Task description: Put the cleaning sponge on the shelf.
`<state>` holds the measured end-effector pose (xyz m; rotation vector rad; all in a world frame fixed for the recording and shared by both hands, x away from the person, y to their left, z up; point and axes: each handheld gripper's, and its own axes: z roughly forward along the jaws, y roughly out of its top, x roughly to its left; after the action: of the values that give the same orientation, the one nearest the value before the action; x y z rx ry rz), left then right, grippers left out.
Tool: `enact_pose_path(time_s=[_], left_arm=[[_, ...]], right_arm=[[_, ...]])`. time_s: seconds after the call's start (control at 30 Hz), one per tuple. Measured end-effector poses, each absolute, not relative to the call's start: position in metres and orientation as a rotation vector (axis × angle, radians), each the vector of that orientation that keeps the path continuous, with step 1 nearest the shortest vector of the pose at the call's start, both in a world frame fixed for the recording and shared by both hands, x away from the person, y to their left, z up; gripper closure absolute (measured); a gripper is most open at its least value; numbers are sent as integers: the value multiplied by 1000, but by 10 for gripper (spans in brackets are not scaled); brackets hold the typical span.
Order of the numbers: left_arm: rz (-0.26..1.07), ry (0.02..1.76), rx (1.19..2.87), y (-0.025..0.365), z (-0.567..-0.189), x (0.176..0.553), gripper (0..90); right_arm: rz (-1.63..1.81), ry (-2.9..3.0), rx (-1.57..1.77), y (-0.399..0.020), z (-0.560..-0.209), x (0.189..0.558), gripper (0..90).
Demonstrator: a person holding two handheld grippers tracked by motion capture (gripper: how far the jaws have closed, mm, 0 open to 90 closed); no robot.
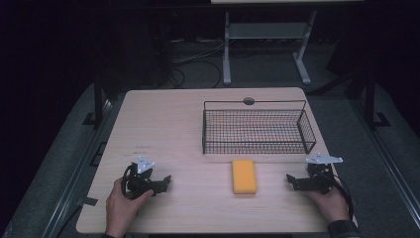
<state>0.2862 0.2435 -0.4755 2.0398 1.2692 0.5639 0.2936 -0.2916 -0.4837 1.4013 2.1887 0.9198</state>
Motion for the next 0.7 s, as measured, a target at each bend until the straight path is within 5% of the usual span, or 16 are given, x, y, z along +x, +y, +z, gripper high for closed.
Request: enact_pose_path(time_s=[0.3, 0.47, 0.7], left_arm=[[564, 1270, 2039, 243, -475, 286, 128], [564, 1270, 2041, 243, -475, 286, 128], [564, 1271, 2038, 243, -476, 286, 128]], right_arm=[[909, 2199, 1404, -291, -482, 293, 39], [885, 2237, 1394, -290, -476, 290, 172], [898, 2268, 1389, -289, -466, 283, 531]])
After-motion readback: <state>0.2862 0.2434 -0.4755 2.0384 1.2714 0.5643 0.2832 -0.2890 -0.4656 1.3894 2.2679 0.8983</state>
